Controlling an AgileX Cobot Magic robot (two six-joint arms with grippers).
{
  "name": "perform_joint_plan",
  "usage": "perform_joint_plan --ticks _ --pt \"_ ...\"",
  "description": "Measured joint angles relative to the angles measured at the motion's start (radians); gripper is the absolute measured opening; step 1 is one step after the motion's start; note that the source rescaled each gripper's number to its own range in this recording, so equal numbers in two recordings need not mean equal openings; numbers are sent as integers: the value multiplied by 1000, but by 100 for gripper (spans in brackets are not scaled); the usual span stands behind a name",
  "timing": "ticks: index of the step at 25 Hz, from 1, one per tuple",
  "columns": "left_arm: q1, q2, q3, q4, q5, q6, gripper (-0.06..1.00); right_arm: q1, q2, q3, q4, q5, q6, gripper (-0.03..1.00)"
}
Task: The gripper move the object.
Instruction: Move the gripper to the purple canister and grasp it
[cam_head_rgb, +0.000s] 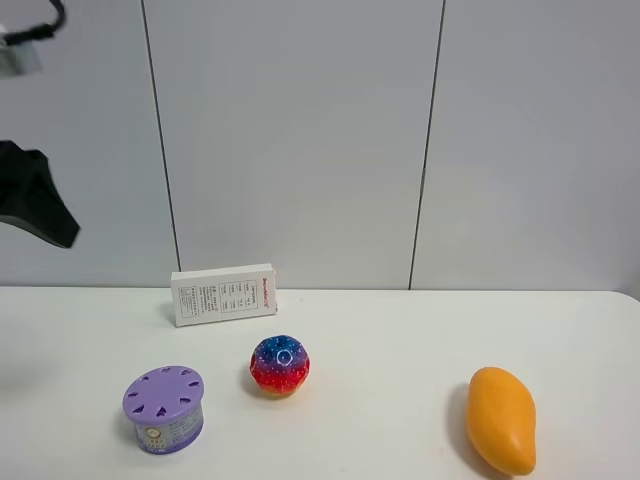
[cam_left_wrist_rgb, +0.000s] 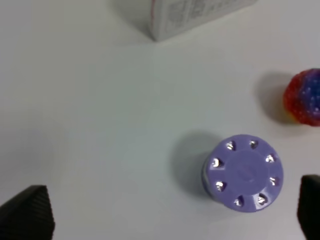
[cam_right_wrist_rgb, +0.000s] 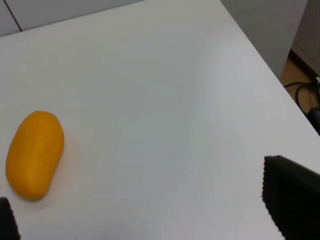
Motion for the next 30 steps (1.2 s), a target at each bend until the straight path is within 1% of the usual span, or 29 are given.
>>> perform_joint_plan --ticks 4,7,10,19,30 --pt "-114 119 0 -4 -72 1 100 0 0 0 0 0 0 100" --pt "-171 199 0 -4 -119 1 100 0 0 0 0 0 0 100" --pt "-203 279 0 -3 -149 1 100 0 0 0 0 0 0 100" --pt "-212 468 -1 11 -262 2 100 0 0 0 0 0 0 100" --pt "-213 543 -9 -3 -275 2 100 0 0 0 0 0 0 100"
